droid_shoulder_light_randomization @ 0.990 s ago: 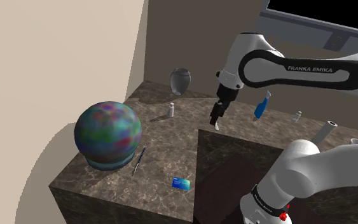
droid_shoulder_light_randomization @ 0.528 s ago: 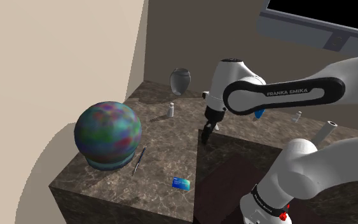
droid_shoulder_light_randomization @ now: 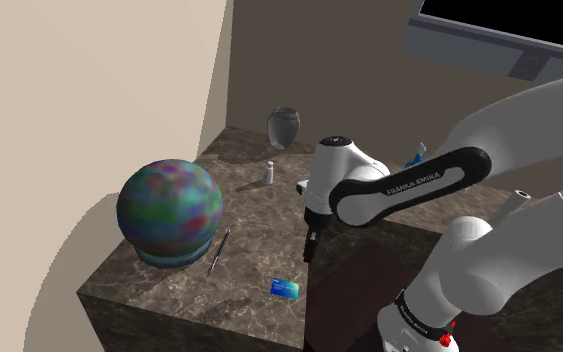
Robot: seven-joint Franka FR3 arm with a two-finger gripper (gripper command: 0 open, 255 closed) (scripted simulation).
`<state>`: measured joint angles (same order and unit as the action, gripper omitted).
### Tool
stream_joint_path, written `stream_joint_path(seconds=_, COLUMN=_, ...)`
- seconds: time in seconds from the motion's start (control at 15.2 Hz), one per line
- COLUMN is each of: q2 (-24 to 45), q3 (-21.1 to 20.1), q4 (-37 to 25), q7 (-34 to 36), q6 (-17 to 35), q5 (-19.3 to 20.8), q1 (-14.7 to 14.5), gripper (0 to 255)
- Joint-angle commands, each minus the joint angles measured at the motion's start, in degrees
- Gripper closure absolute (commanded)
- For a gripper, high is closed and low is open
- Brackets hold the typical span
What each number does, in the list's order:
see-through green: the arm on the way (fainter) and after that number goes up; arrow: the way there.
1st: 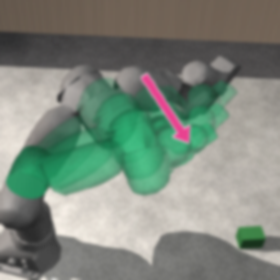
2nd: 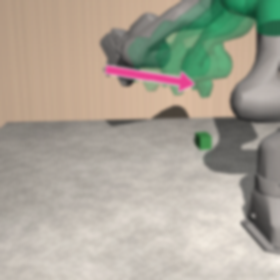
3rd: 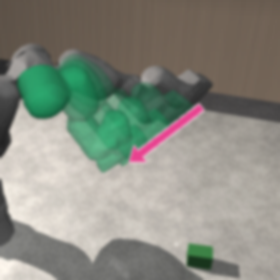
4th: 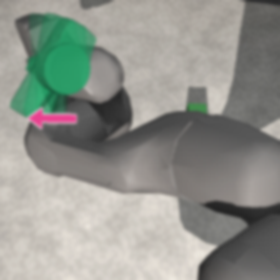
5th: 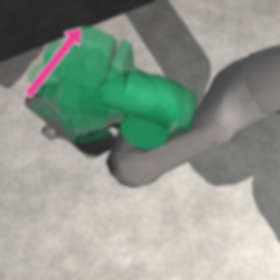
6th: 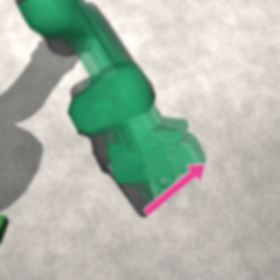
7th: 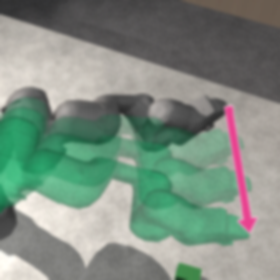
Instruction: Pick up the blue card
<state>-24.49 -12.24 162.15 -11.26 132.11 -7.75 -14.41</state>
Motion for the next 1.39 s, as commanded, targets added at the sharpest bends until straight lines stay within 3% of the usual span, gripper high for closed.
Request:
stream_joint_path(seconds=0.0, q2=3.51, q3=-1.24, q4=1.18, q7=-0.32, q6=4.15, q5=-0.22, q1=-1.09, gripper=0)
stream_joint_path(seconds=0.4, q2=18.12, q3=-5.23, q4=1.92, q7=0.79, q6=17.34, q5=2.48, q1=-2.63, gripper=0)
stream_joint_path(seconds=0.92, q2=27.63, q3=-4.85, q4=1.35, q7=5.06, q6=25.93, q5=8.69, q1=-1.42, gripper=0)
stream_joint_path(seconds=1.06, q2=27.63, q3=-4.75, q4=1.35, q7=5.05, q6=25.93, q5=8.68, q1=-1.52, gripper=0)
stream_joint_path(seconds=1.12, q2=27.50, q3=-4.79, q4=1.37, q7=5.00, q6=25.82, q5=8.56, q1=-1.54, gripper=255)
stream_joint_path(seconds=1.32, q2=27.49, q3=-4.84, q4=1.37, q7=5.04, q6=25.80, q5=8.52, q1=-1.58, gripper=255)
